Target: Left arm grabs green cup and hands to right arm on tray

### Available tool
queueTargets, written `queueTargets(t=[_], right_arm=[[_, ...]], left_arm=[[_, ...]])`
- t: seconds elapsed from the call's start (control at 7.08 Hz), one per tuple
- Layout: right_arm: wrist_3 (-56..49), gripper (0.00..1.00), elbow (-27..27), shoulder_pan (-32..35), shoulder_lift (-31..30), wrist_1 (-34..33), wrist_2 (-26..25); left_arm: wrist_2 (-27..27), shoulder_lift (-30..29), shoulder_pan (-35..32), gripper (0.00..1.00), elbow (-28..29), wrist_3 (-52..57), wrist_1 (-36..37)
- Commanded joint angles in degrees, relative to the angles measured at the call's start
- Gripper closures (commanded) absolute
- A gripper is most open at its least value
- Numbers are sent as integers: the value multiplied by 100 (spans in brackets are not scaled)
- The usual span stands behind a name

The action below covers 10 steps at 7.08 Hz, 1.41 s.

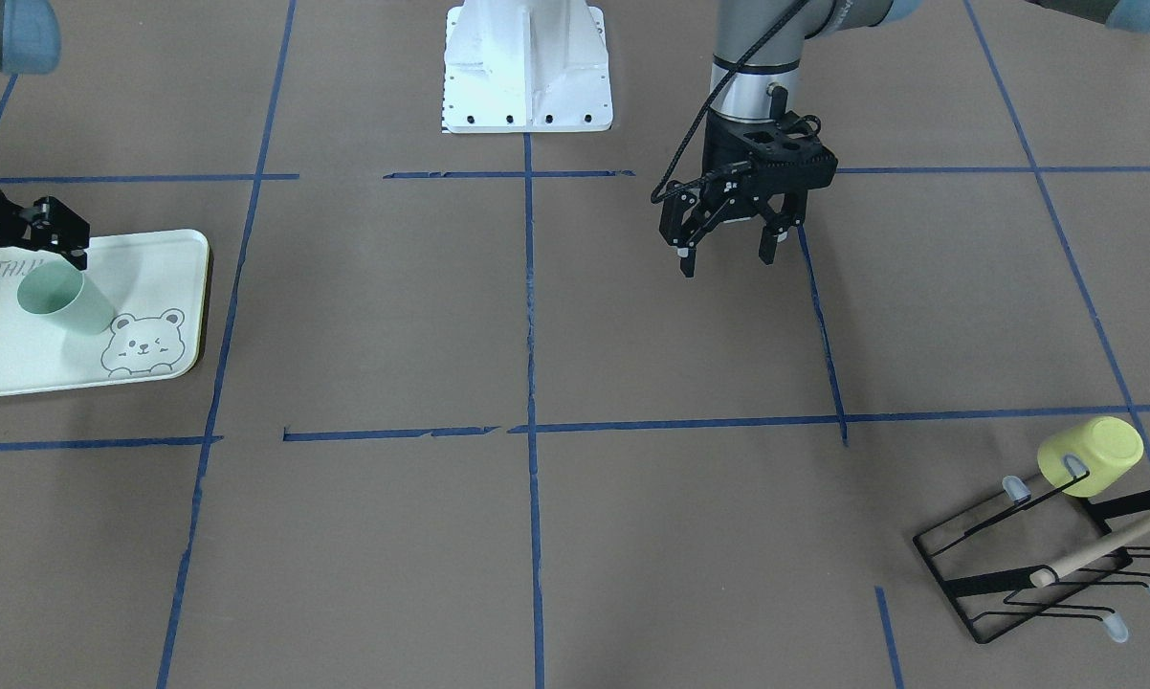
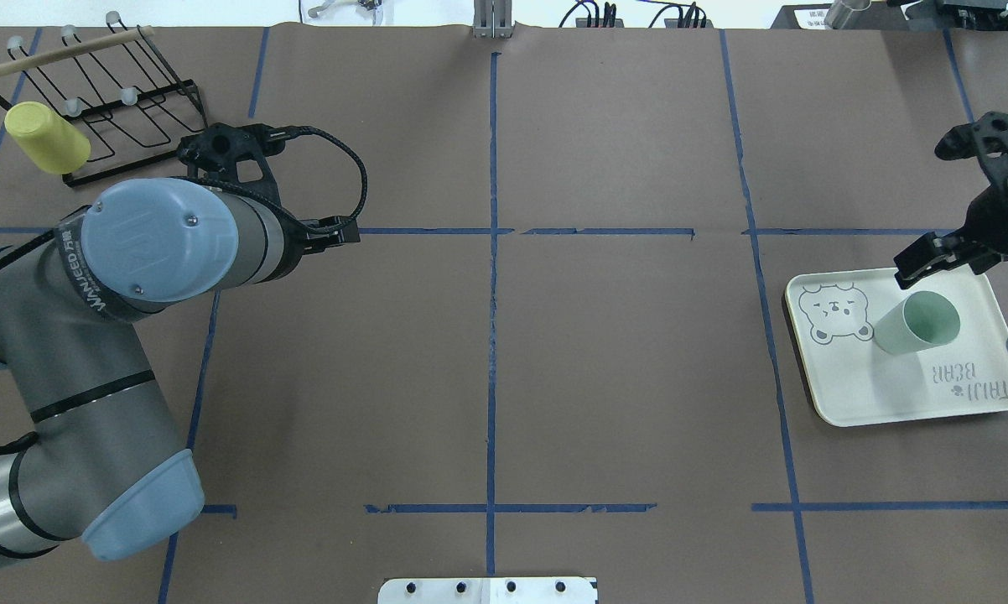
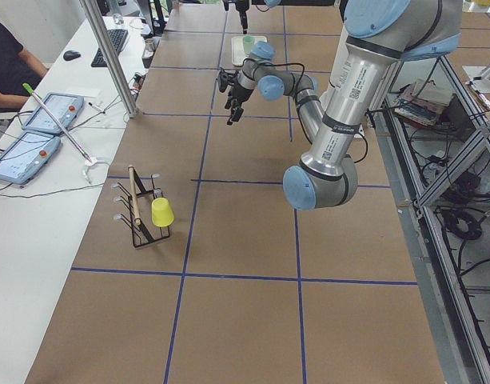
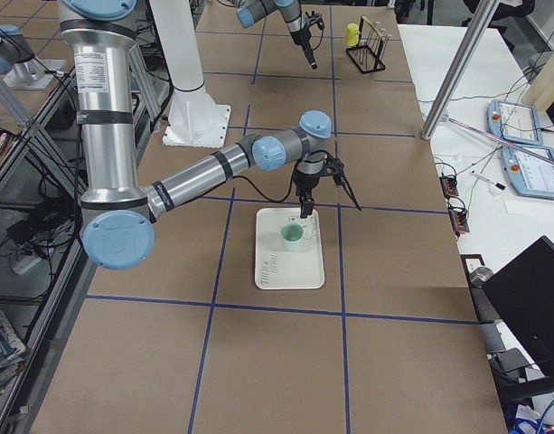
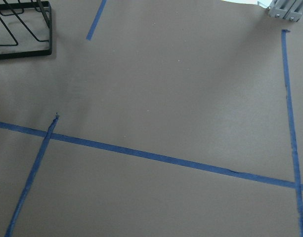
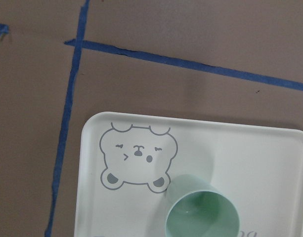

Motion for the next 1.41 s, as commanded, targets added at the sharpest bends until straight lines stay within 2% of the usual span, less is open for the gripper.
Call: queueTargets(t=[0.0,0.14,0.42,0.56,0.71,0.85,0.99,1.13,1.27], right_arm=[[-47,0,261,696,-102,-27,69],[-195,0,138,1038,-137,-27,287],[-1088,0,-169,1707,-382,-18,683],[-1415,0,-292,1910,-471,-27,694],[-1732,0,-337,2051,-637,-18,703],[-1848,0,-320,2157,-743,-1,737],[-1849,0,-311,2175,-892,52,938],[-1875,0,-259,2167,-946,70,983],[-1893,0,-250,2167,-1007,70,949]], left_arm=[[-61,430,-399,0,-459,1334,426],[-609,817,-897,0,-654,2289,427],[-2504,1503,-2642,0,-603,4659,418],[-3401,1802,-3460,0,-498,5585,435],[-4428,2110,-4278,0,-80,6578,427],[-5056,2548,-4895,0,255,7432,427],[-5192,2883,-5284,0,737,8041,418],[-5194,3165,-5384,0,1133,8717,426],[-5107,3307,-5393,0,1198,8810,505]])
